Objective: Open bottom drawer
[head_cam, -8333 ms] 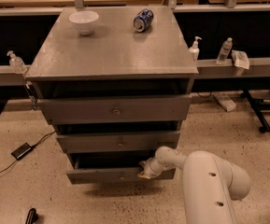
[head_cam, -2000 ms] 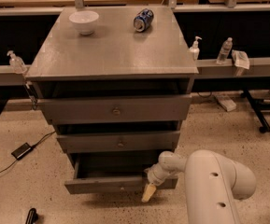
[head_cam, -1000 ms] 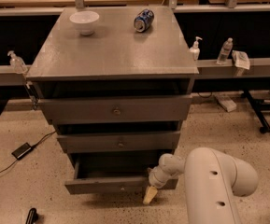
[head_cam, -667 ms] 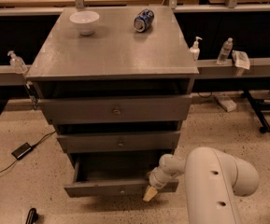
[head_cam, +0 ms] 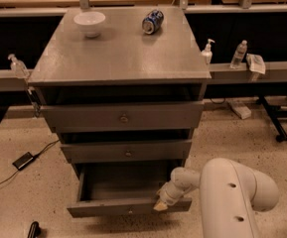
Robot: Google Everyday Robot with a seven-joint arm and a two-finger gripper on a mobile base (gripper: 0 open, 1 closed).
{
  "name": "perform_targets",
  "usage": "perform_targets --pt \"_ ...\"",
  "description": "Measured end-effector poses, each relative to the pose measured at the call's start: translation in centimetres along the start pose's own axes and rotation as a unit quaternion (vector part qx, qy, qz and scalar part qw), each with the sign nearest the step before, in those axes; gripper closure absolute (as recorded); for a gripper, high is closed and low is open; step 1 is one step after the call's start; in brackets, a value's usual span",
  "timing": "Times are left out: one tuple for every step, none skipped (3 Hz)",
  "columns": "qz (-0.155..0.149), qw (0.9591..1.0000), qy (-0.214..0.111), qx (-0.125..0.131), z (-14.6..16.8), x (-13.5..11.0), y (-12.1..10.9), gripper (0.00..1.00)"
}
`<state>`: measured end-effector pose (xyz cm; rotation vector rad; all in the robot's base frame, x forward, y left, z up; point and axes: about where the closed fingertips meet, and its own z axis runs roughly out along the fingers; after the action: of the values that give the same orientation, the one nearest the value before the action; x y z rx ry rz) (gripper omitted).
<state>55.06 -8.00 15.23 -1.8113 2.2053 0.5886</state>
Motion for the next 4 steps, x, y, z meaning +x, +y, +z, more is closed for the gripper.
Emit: perform_targets --pt "0.001 1.0 -0.002 -0.006 -0.2 0.0 0.7 1.0" --pt "0.003 0.9998 -0.007 -0.019 -0.1 0.1 2.1 1.0" --pt "0.003 0.9998 -0.007 -0.019 -0.2 0.0 2.1 0.81" --pt "0.003 0.9998 -0.007 -0.02 -0.1 0.0 2.3 0.59"
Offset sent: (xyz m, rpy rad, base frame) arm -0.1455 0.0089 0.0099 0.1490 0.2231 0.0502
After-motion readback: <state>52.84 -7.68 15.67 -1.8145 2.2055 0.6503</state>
